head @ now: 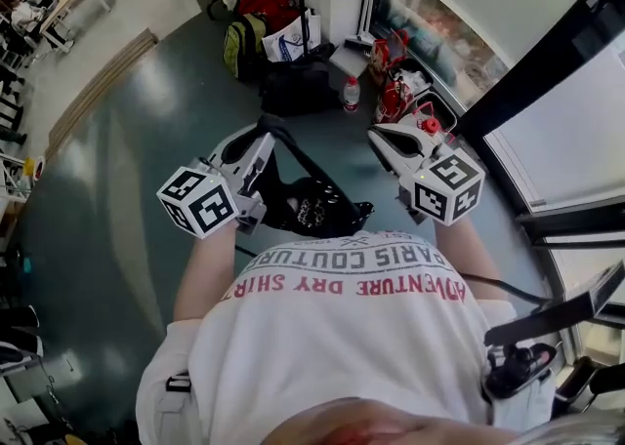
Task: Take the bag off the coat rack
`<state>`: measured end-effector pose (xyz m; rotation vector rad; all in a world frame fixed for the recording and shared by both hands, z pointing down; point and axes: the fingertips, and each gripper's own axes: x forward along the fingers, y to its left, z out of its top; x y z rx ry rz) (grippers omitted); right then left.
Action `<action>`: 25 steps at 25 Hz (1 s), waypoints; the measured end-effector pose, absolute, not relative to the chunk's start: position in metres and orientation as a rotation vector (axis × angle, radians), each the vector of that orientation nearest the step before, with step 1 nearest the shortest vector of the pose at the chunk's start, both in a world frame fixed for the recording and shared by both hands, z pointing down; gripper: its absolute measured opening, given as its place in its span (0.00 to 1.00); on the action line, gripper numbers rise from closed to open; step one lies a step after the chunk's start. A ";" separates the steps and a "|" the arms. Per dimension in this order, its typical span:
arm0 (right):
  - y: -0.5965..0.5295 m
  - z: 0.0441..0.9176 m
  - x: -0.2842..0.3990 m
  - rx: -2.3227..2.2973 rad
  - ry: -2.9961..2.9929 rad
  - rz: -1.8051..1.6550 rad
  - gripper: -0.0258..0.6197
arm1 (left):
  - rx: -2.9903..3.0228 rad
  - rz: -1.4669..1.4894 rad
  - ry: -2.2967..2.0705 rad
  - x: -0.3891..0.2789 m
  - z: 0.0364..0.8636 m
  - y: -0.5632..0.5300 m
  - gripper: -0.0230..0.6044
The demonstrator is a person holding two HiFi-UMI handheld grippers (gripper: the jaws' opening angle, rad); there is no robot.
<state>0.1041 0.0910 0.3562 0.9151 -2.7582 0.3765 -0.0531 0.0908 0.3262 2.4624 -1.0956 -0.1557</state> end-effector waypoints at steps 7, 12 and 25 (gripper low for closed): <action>0.204 0.372 0.077 0.967 -2.757 0.423 0.04 | 2.585 -0.042 -1.038 -0.050 0.326 0.197 0.05; 0.252 0.370 0.053 0.944 -2.774 0.437 0.04 | 2.624 -0.031 -1.075 -0.065 0.309 0.235 0.05; 0.285 0.360 0.036 0.941 -2.789 0.378 0.04 | 2.560 -0.043 -1.131 -0.102 0.317 0.266 0.05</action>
